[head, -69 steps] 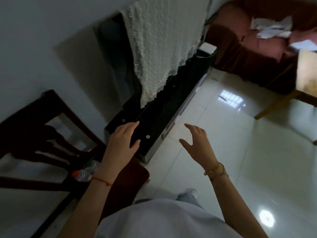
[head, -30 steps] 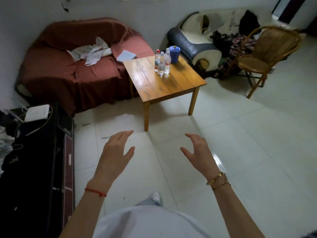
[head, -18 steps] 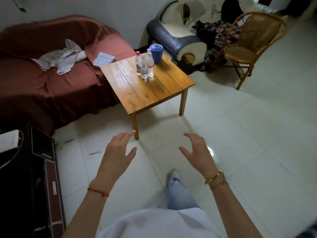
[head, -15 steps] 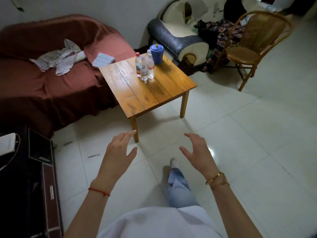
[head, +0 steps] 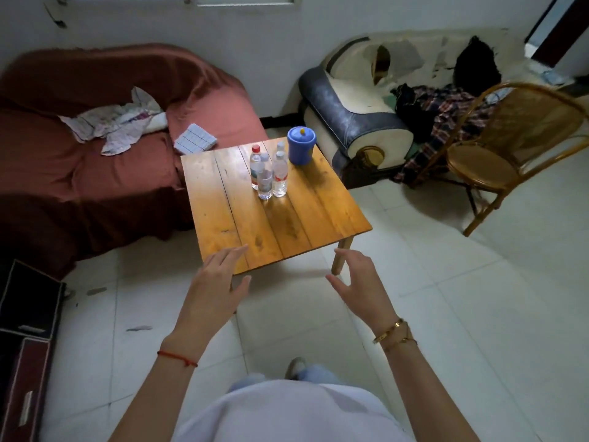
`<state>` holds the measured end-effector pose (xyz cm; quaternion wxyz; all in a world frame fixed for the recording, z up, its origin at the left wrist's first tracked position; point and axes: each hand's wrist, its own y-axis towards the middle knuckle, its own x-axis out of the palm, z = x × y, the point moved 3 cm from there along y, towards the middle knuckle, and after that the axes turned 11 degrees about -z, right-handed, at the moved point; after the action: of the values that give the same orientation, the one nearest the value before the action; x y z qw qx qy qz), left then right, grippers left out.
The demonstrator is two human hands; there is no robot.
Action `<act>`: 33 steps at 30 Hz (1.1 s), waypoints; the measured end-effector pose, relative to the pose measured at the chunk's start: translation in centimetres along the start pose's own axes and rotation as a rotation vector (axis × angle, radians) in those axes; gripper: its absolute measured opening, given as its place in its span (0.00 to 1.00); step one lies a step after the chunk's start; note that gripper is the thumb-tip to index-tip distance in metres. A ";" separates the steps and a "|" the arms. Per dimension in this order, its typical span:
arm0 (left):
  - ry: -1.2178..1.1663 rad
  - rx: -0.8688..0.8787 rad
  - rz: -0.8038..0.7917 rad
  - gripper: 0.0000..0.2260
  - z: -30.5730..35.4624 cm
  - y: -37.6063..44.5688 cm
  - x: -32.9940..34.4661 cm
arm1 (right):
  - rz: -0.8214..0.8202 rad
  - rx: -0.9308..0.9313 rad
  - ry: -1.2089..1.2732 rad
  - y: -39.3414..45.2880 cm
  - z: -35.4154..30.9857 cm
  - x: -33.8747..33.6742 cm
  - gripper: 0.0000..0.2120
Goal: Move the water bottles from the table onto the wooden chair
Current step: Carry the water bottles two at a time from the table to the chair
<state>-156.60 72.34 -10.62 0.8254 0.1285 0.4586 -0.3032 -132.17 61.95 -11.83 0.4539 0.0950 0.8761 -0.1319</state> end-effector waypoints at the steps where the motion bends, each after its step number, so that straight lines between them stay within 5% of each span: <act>1: 0.005 -0.011 0.012 0.23 0.1 1.4 0.1 | -0.006 -0.016 -0.006 1.7 0.4 -0.6 0.24; 33: 0.007 -0.262 -0.003 0.26 -10.6 45.1 -2.9 | -0.234 -0.120 -0.069 53.5 0.6 -0.7 0.22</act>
<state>-137.03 114.00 -16.92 0.8330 0.0200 0.4972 -0.2417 -115.95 112.39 -19.31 0.4702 -0.0399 0.8714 -0.1344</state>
